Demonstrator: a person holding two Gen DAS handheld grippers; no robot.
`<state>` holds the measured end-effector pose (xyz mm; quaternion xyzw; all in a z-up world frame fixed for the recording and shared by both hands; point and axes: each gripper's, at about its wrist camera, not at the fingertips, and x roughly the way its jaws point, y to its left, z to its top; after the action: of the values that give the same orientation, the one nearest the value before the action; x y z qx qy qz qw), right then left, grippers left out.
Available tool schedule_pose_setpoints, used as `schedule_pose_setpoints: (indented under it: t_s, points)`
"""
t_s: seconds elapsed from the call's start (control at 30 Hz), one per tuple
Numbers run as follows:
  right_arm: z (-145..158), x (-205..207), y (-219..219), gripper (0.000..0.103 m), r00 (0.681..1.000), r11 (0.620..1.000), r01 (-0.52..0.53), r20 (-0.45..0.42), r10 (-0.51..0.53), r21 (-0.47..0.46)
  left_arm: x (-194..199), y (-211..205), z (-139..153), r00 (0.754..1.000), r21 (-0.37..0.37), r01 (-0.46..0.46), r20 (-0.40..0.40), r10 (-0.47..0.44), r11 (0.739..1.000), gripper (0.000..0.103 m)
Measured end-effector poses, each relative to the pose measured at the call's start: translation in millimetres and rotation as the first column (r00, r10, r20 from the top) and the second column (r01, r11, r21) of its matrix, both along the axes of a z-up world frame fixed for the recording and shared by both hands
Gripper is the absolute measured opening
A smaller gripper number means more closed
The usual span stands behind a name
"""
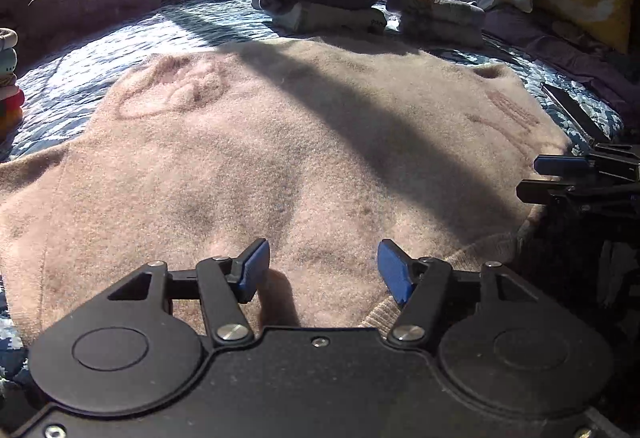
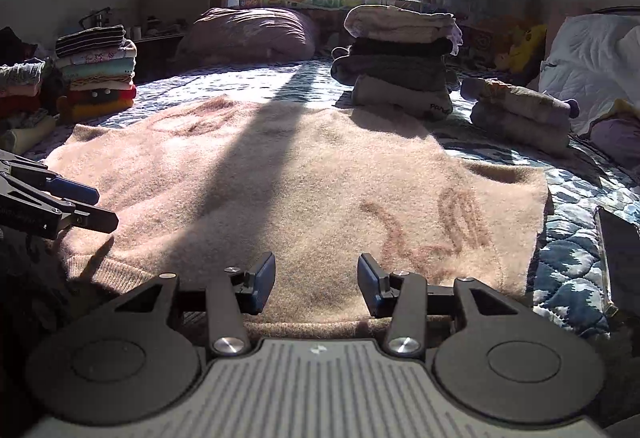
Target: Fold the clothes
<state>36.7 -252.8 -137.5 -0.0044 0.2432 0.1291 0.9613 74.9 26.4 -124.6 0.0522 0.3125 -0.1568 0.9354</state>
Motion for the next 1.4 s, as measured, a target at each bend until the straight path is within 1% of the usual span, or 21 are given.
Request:
schedule_pose_setpoints:
  t_s: [0.07, 0.13, 0.17, 0.2, 0.27, 0.37, 0.5, 0.57, 0.6, 0.63, 0.7, 0.73, 0.8, 0.93, 1.0, 1.07, 1.1, 1.17, 1.23, 1.33, 1.4]
  points:
    - [-1.1, 13.6, -10.3, 0.051, 0.999, 0.997, 0.047, -0.02, -0.046, 0.059, 5.6, 27.2, 1.8, 0.986, 0.01, -0.162, 0.036, 0.162, 0.987, 0.06]
    - [-21.1, 32.1, -10.1, 0.054, 0.979, 0.994, 0.103, -0.177, -0.105, -0.02, 21.9, 56.3, -13.8, 0.957, 0.029, -0.28, -0.068, 0.281, 0.96, 0.062]
    - [-20.2, 31.3, -11.2, 0.054, 0.98, 0.994, 0.109, -0.17, -0.108, -0.005, 28.0, 67.9, -17.4, 0.941, 0.03, -0.323, -0.096, 0.324, 0.946, 0.064]
    - [-18.9, 30.4, -12.2, 0.054, 0.981, 0.994, 0.112, -0.161, -0.109, 0.01, 29.3, 72.7, -11.7, 0.941, 0.003, -0.333, -0.072, 0.332, 0.943, 0.065]
    - [-13.5, 24.4, -14.6, 0.054, 0.989, 0.993, 0.098, -0.113, -0.091, 0.059, 32.0, 82.3, -0.3, 0.937, -0.052, -0.35, -0.024, 0.35, 0.935, 0.056]
    - [-14.5, 24.9, -15.7, 0.055, 0.99, 0.991, 0.112, -0.097, -0.105, 0.078, 38.9, 97.3, 15.7, 0.926, -0.138, -0.368, 0.04, 0.376, 0.92, 0.057]
    - [-13.2, 30.8, -21.5, 0.055, 0.985, 0.98, 0.156, -0.091, -0.145, 0.122, 84.4, 126.4, 15.6, 0.924, -0.318, -0.353, 0.029, 0.381, 0.88, 0.057]
    - [-15.9, 36.2, -27.0, 0.057, 0.977, 0.972, 0.186, -0.134, -0.166, 0.147, 103.7, 148.7, 0.4, 0.898, -0.408, -0.424, -0.076, 0.433, 0.808, 0.057]
    - [-21.5, 40.4, -30.5, 0.057, 0.965, 0.965, 0.22, -0.178, -0.194, 0.141, 113.4, 159.9, -7.2, 0.882, -0.448, -0.46, -0.131, 0.453, 0.767, 0.063]
    - [-24.0, 40.2, -32.4, 0.055, 0.963, 0.962, 0.228, -0.181, -0.201, 0.148, 123.0, 171.1, -14.9, 0.864, -0.484, -0.495, -0.186, 0.469, 0.721, 0.057]
    - [-23.9, 38.3, -28.6, 0.055, 0.963, 0.966, 0.23, -0.169, -0.208, 0.118, 137.9, 193.3, -29.1, 0.823, -0.554, -0.56, -0.292, 0.487, 0.616, 0.027]
    - [-23.9, 37.0, -25.8, 0.055, 0.965, 0.969, 0.226, -0.16, -0.21, 0.094, 133.2, 202.6, -32.7, 0.81, -0.605, -0.575, -0.326, 0.488, 0.551, 0.026]
    - [-21.9, 32.0, -29.3, 0.055, 0.965, 0.967, 0.239, -0.132, -0.226, 0.091, 123.9, 215.9, -35.3, 0.778, -0.661, -0.602, -0.357, 0.518, 0.449, 0.026]
    - [-14.9, 23.3, -58.7, 0.054, 0.931, 0.923, 0.361, -0.109, -0.349, 0.135, 114.8, 229.3, -22.7, 0.708, -0.644, -0.653, -0.332, 0.624, 0.399, 0.033]
    - [-15.8, 18.5, -78.0, 0.057, 0.884, 0.871, 0.466, -0.123, -0.451, 0.154, 107.9, 232.9, -16.0, 0.669, -0.639, -0.673, -0.311, 0.675, 0.373, 0.047]
    - [-17.2, 11.6, -100.1, 0.057, 0.83, 0.803, 0.558, -0.146, -0.539, 0.207, 97.2, 232.3, -6.6, 0.616, -0.632, -0.698, -0.291, 0.732, 0.337, 0.053]
    - [-17.4, 7.7, -109.9, 0.057, 0.814, 0.776, 0.581, -0.155, -0.56, 0.246, 92.4, 230.4, -1.7, 0.599, -0.629, -0.704, -0.278, 0.751, 0.328, 0.056]
    - [-18.3, 2.3, -122.0, 0.059, 0.819, 0.755, 0.572, -0.164, -0.55, 0.321, 86.4, 218.3, 8.4, 0.616, -0.631, -0.687, -0.244, 0.749, 0.36, 0.059]
    - [-19.6, 0.7, -128.2, 0.061, 0.834, 0.749, 0.548, -0.173, -0.524, 0.371, 86.9, 199.4, 16.5, 0.671, -0.64, -0.649, -0.226, 0.706, 0.412, 0.063]
    - [-25.8, 9.3, -125.3, 0.062, 0.858, 0.765, 0.513, -0.212, -0.468, 0.389, 100.4, 154.9, 28.3, 0.77, -0.623, -0.571, -0.182, 0.611, 0.535, 0.068]
    - [-31.4, 13.7, -126.9, 0.062, 0.868, 0.751, 0.497, -0.254, -0.427, 0.435, 107.1, 118.6, 32.4, 0.838, -0.606, -0.497, -0.149, 0.526, 0.621, 0.072]
